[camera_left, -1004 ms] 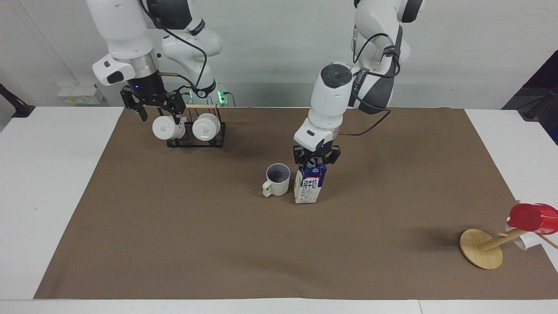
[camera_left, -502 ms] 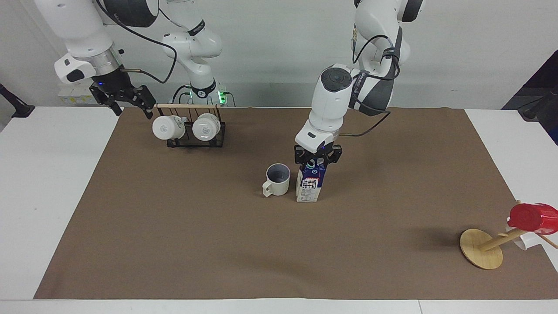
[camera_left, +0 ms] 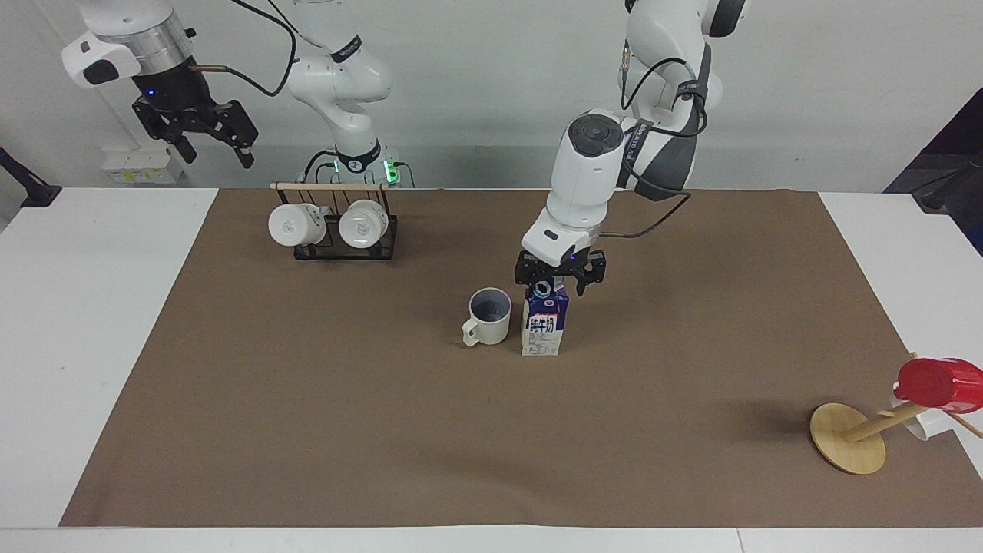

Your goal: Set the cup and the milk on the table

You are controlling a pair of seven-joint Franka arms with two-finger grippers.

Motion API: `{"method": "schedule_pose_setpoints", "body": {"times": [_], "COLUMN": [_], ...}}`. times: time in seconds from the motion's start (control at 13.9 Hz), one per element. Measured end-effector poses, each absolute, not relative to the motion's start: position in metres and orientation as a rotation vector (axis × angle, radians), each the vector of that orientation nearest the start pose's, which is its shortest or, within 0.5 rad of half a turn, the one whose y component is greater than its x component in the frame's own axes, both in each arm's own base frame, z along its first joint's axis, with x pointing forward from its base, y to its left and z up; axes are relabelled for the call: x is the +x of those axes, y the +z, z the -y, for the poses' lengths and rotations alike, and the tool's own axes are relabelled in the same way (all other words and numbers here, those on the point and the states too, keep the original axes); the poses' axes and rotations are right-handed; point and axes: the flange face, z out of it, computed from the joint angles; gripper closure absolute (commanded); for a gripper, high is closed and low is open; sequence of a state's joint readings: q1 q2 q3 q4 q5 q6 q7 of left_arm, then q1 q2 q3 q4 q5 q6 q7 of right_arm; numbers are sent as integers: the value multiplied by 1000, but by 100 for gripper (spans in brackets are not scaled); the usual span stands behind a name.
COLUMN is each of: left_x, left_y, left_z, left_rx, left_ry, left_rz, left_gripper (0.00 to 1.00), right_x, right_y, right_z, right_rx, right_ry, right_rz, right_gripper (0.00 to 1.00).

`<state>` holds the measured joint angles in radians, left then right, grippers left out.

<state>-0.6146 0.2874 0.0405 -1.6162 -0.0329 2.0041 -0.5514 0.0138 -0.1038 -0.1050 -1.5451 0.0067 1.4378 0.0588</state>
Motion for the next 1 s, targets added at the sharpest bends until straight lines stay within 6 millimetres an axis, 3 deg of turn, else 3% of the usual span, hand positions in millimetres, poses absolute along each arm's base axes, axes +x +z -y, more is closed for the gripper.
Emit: {"method": "schedule_pose_setpoints", "body": {"times": [0.22,0.36,0.5,0.79,1.0], "left_x": [537,528,531,554,562], "left_y": [521,560,581,595,616], "left_z": [347,322,281,181,111], "left_rx": [-3236,-3236,-3226,-3195,-3188], "left_ry": [-191,-194,-181,-128,-191], "left_rz": [-11,26,38,-8,-59], "left_gripper": [0,0,0,0,0], "right_x": [505,506,507,506,506], "right_y": [679,677,674,674,674], "right_z": [43,34,24,25,26], "right_rx": [-3120,-3161,-3174,-3167,-3165], "right_ry": [8,2,-13,-12,-12], "right_rz": [-213,-182,-147,-151,-156], "right_gripper": [0,0,0,0,0]}}
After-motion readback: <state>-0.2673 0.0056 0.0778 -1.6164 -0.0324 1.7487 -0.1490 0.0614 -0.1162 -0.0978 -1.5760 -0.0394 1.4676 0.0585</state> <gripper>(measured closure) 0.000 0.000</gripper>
